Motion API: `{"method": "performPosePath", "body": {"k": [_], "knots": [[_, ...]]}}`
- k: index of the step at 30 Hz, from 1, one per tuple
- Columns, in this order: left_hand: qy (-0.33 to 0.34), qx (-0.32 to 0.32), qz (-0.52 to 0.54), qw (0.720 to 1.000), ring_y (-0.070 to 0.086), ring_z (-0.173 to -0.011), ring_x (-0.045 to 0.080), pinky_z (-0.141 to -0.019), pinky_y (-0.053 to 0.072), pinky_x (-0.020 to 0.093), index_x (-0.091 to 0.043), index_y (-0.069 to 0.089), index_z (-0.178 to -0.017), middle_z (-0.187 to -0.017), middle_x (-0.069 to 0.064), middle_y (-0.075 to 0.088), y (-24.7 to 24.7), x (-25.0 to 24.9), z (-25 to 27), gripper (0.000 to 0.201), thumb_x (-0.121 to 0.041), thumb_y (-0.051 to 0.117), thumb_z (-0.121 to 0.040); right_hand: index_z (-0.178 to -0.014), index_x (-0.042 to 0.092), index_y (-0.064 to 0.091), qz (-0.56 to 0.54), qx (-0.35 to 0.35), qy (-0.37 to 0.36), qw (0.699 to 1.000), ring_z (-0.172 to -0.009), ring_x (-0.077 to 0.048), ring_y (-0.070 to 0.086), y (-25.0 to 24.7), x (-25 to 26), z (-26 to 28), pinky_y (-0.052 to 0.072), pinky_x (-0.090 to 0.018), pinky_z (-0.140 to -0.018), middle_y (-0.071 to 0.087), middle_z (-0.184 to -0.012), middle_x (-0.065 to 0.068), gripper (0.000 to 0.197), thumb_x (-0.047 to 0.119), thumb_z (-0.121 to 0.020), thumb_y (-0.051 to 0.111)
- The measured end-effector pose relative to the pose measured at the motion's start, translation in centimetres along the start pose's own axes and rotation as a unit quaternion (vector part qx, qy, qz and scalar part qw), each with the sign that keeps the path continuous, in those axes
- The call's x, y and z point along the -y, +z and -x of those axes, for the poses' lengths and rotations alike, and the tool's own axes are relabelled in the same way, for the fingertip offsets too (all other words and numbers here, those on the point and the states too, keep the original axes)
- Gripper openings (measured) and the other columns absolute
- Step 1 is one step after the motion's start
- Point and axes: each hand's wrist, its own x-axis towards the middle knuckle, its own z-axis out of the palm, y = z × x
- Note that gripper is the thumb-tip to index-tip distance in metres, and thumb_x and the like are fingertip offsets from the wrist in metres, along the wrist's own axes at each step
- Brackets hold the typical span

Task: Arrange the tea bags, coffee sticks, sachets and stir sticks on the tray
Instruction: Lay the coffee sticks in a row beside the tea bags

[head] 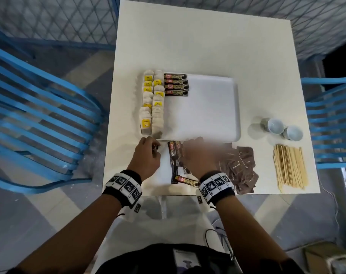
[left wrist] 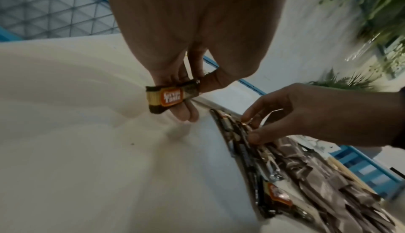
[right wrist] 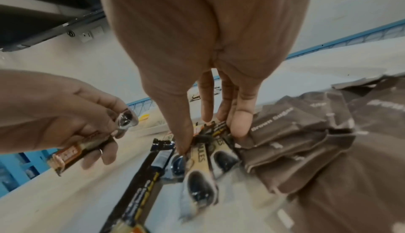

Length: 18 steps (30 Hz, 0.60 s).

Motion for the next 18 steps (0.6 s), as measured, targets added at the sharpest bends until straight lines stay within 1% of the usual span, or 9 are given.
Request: {"method": "performPosePath", "body": {"k": [2,4,5,7,9,11,13,16,18], "knots": [[-0.022,0.026,-0.007,0.999,0.055,-0.094,0.023,-0.083,0.042,0.028,-0.007,0.059,-0.113,-0.114,0.01,0.054,0.5,-0.6,-0.2,0.023,-0.004,0.057,-0.091,-0.122,0.008,0.06,-0.009,-0.017,-0.011,1.0,-0.108,-0.027,0.054,0.4,0.2,0.1,0.046,-0.034,-0.103,0.045,-0.124,-0.009,0.048,0.006,-0.077,0.077],[-0.039,0.045,-0.025,0.998,0.057,-0.097,0.025,-0.085,0.044,0.031,-0.012,0.061,-0.111,-0.116,0.007,0.057,1.0,-1.0,-0.4,0.02,-0.018,0.06,-0.092,-0.121,0.009,0.06,-0.027,-0.032,-0.007,0.999,-0.104,-0.026,0.053,0.8,0.4,0.2,0.047,-0.033,-0.101,0.044,-0.122,-0.009,0.05,0.0,-0.074,0.074],[-0.048,0.047,-0.035,0.997,0.059,-0.097,0.025,-0.086,0.047,0.033,-0.016,0.062,-0.107,-0.112,0.003,0.061,1.2,-1.1,-0.5,0.019,-0.027,0.063,-0.092,-0.121,0.009,0.059,-0.037,-0.039,-0.005,0.999,-0.102,-0.025,0.053,1.0,0.4,0.3,0.048,-0.033,-0.099,0.043,-0.121,-0.009,0.051,-0.002,-0.073,0.073],[-0.068,0.044,-0.06,0.995,0.063,-0.094,0.022,-0.085,0.053,0.037,-0.021,0.064,-0.1,-0.102,-0.003,0.067,1.5,-1.1,-0.8,0.024,-0.042,0.067,-0.09,-0.12,0.008,0.058,-0.052,-0.047,-0.001,0.998,-0.099,-0.024,0.053,1.1,0.6,0.4,0.048,-0.032,-0.095,0.044,-0.121,-0.01,0.051,-0.003,-0.071,0.071],[-0.09,0.043,-0.09,0.991,0.065,-0.089,0.021,-0.082,0.053,0.036,-0.022,0.065,-0.095,-0.093,-0.007,0.069,1.8,-1.2,-1.1,0.028,-0.05,0.069,-0.089,-0.118,0.008,0.058,-0.06,-0.051,0.01,0.997,-0.094,-0.02,0.05,1.1,0.7,0.5,0.045,-0.024,-0.089,0.045,-0.12,-0.01,0.049,-0.002,-0.071,0.071],[-0.095,0.037,-0.118,0.988,0.062,-0.085,0.021,-0.077,0.049,0.033,-0.023,0.065,-0.094,-0.09,-0.008,0.068,1.9,-1.3,-1.3,0.031,-0.054,0.069,-0.089,-0.115,0.009,0.059,-0.07,-0.062,0.027,0.995,-0.089,-0.014,0.046,1.0,0.8,0.4,0.038,-0.016,-0.083,0.046,-0.118,-0.008,0.045,0.0,-0.072,0.072],[-0.093,0.028,-0.128,0.987,0.06,-0.083,0.021,-0.075,0.045,0.031,-0.024,0.067,-0.095,-0.089,-0.009,0.066,2.0,-1.6,-1.3,0.029,-0.053,0.069,-0.09,-0.113,0.01,0.059,-0.081,-0.073,0.047,0.993,-0.088,-0.013,0.044,0.9,0.9,0.3,0.036,-0.015,-0.081,0.047,-0.116,-0.007,0.043,0.002,-0.073,0.071],[-0.103,0.027,-0.112,0.988,0.066,-0.093,0.024,-0.078,0.048,0.032,-0.027,0.071,-0.1,-0.098,-0.005,0.072,2.2,-1.6,-1.4,0.021,-0.046,0.07,-0.091,-0.112,0.01,0.058,-0.102,-0.072,0.071,0.99,-0.091,-0.013,0.042,0.7,0.8,0.2,0.033,-0.014,-0.08,0.046,-0.115,-0.006,0.043,0.001,-0.072,0.071],[-0.111,0.033,-0.105,0.988,0.067,-0.098,0.025,-0.081,0.05,0.033,-0.028,0.073,-0.102,-0.102,-0.004,0.073,2.2,-1.7,-1.5,0.018,-0.042,0.069,-0.091,-0.112,0.011,0.058,-0.11,-0.074,0.08,0.988,-0.091,-0.014,0.043,0.6,0.8,0.2,0.035,-0.015,-0.081,0.046,-0.115,-0.006,0.044,-0.001,-0.072,0.07]]}}
